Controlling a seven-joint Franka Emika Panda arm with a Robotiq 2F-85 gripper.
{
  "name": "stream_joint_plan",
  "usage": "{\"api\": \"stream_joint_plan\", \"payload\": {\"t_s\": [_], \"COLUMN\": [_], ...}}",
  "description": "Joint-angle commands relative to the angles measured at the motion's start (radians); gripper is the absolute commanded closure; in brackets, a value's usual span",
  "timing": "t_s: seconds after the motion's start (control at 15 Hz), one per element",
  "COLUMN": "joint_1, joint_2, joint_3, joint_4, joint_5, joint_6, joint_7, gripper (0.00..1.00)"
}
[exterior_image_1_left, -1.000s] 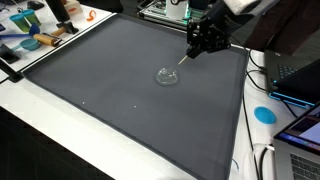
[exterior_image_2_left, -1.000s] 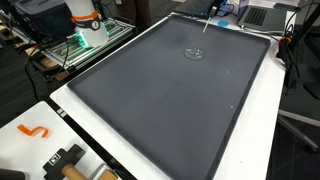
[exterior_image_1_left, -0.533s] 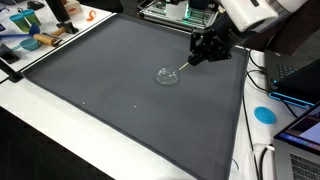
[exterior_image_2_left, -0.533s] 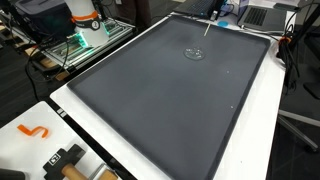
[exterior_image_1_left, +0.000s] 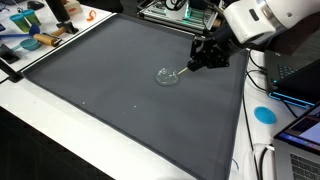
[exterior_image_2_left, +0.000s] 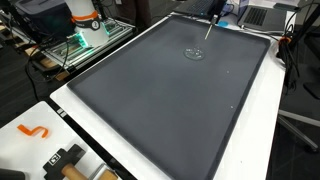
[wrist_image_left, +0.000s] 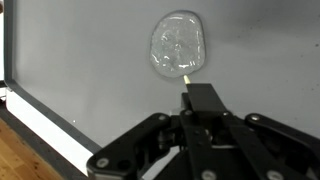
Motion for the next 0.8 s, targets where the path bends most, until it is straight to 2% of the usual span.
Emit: {"api": "stream_joint_plan", "payload": {"t_s": [0.0,0.73], "joint_1": [0.021,0.021], "joint_2": [0.022,0.023], "joint_3": [-0.017,-0.023], "joint_4": [0.019,0.004], "joint_5": [-0.026,-0.034], "joint_6": [0.001,0.038], "joint_7": [0.035,0.030], "gripper": [0.97,0.97]}}
